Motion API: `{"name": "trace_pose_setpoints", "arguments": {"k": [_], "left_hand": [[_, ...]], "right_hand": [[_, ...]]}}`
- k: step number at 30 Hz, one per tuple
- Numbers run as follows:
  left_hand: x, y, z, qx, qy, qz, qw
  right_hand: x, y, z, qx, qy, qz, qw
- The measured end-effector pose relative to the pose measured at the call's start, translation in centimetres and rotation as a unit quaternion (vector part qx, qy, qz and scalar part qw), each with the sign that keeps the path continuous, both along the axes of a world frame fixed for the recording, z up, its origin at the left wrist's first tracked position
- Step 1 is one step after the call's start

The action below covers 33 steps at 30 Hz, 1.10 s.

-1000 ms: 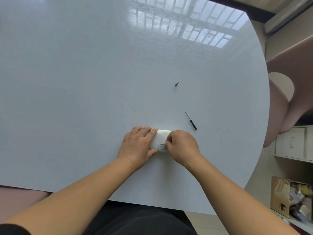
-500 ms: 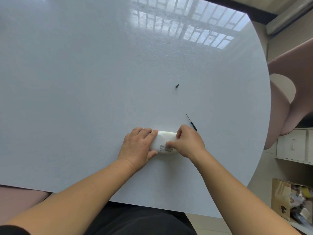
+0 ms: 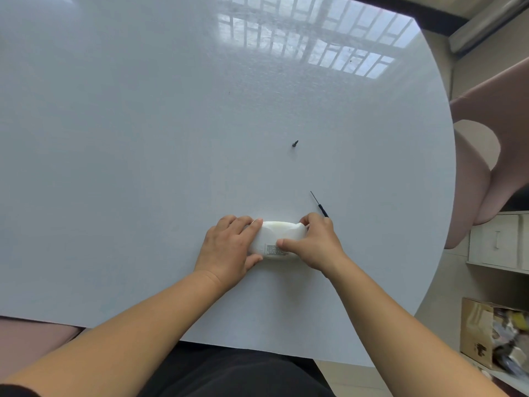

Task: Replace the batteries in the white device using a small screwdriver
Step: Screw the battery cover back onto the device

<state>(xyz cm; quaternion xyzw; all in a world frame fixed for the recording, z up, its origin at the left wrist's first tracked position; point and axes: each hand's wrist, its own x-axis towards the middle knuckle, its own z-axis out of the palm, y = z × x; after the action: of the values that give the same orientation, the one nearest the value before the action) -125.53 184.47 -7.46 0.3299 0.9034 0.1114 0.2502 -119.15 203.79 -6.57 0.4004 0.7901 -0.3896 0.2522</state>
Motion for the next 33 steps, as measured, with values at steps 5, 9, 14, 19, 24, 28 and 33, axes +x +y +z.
{"name": "trace_pose_setpoints", "arguments": {"k": [5,9,14,19,24,28,33], "left_hand": [[0.0,0.0,0.0,-0.001,0.004,-0.001,1.000],[-0.1,0.2,0.1,-0.002,0.004,0.001,1.000],[0.0,0.2,0.3,0.001,0.004,0.003,1.000],[0.0,0.3,0.3,-0.001,0.006,0.000,1.000],[0.0,0.3,0.3,0.000,0.001,0.002,1.000],[-0.1,0.3,0.3,0.001,0.005,-0.001,1.000],[0.0,0.2,0.2,-0.006,0.004,0.000,1.000]], "right_hand": [[0.7,-0.3,-0.1,0.036,0.020,0.015,0.999],[1.1,-0.8,-0.4,0.022,0.035,-0.011,0.999],[1.8,-0.5,-0.8,0.030,0.069,-0.001,0.997],[2.8,-0.8,-1.1,0.045,0.104,0.011,0.993],[3.6,0.1,-0.8,0.055,0.128,0.030,0.990],[2.5,3.0,-0.7,0.146,0.150,-0.039,0.977],[0.1,5.1,-1.3,0.177,0.091,0.019,0.980]]}}
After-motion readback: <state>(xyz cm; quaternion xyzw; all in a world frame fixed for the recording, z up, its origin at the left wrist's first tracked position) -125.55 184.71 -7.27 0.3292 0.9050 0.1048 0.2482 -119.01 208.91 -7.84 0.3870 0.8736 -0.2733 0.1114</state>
